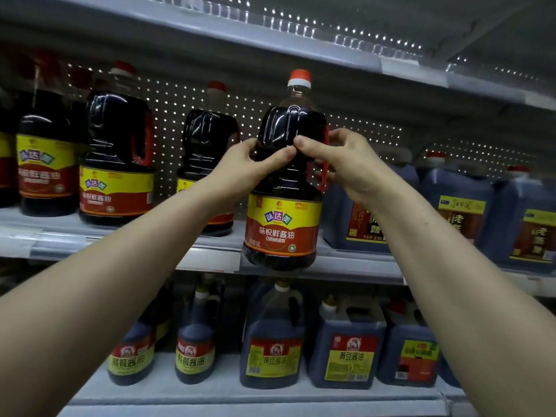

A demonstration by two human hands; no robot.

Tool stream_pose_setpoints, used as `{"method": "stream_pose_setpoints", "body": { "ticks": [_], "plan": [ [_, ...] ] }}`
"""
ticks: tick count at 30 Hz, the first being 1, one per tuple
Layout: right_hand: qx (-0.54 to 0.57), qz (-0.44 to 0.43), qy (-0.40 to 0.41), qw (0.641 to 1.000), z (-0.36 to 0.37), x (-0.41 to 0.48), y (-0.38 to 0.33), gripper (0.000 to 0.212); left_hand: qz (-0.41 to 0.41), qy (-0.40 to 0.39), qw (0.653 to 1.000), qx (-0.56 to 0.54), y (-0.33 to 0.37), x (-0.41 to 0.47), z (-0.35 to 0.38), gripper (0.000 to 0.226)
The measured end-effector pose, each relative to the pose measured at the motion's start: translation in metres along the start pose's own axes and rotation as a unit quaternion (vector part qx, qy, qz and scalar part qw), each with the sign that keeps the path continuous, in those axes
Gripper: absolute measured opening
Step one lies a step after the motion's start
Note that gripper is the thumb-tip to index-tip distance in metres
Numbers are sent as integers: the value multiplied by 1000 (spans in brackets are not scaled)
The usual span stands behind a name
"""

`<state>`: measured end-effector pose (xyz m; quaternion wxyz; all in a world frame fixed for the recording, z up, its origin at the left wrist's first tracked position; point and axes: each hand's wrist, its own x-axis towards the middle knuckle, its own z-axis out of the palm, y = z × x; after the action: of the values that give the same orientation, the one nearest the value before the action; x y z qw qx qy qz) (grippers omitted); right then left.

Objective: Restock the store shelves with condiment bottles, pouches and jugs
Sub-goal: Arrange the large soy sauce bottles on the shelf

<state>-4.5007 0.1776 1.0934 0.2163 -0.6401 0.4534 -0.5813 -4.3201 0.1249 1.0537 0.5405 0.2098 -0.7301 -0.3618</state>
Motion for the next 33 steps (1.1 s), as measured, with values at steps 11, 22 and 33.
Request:
{"method": "stream_pose_setpoints", "body": {
  "ticks": [11, 22, 33],
  "plan": [
    [37, -9, -14, 999, -3, 19, 4, 66, -2, 35, 999, -4, -2, 16, 3, 39],
    [45, -22, 6, 999, 1, 16, 4, 61, -9, 2, 1000, 25, 1, 11, -5, 60],
    [46, -28, -1, 999, 10, 14, 3, 67, 1, -13, 999, 37, 8, 0, -15, 73]
  ]
}}
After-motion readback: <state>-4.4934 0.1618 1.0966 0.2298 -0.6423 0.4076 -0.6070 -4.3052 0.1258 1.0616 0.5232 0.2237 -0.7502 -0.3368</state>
